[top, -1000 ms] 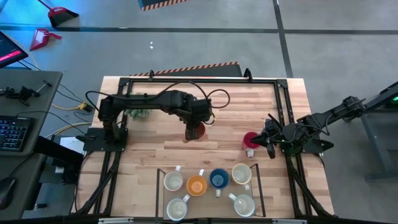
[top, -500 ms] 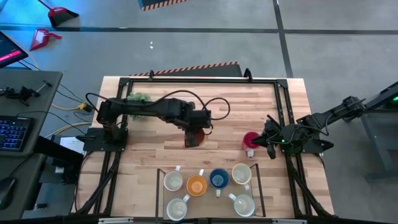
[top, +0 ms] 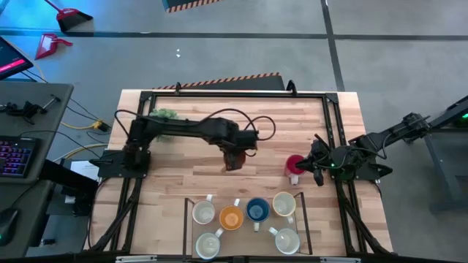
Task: Place coffee mugs
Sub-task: Put the orange mug on the shelf
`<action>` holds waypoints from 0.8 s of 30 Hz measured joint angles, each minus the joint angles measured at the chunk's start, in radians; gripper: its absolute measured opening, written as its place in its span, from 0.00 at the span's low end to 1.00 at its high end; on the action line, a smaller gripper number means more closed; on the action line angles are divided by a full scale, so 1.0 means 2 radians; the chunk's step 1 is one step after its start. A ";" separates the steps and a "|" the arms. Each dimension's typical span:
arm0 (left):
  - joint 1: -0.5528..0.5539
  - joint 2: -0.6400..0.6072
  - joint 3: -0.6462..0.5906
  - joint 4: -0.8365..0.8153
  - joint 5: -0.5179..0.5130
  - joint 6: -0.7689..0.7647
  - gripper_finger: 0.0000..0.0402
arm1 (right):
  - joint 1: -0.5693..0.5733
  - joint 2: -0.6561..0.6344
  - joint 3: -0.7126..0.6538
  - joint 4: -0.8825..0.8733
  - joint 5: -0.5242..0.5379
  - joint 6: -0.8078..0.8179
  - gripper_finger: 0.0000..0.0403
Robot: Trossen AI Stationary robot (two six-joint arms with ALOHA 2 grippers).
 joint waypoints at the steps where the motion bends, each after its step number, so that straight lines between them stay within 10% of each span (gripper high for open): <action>1: 0.000 0.009 0.000 0.009 0.002 0.000 0.03 | 0.000 0.000 0.000 0.000 0.001 0.000 0.06; 24: 0.000 0.057 0.000 0.069 0.044 -0.074 0.03 | 0.000 0.000 0.000 0.000 0.001 0.014 0.06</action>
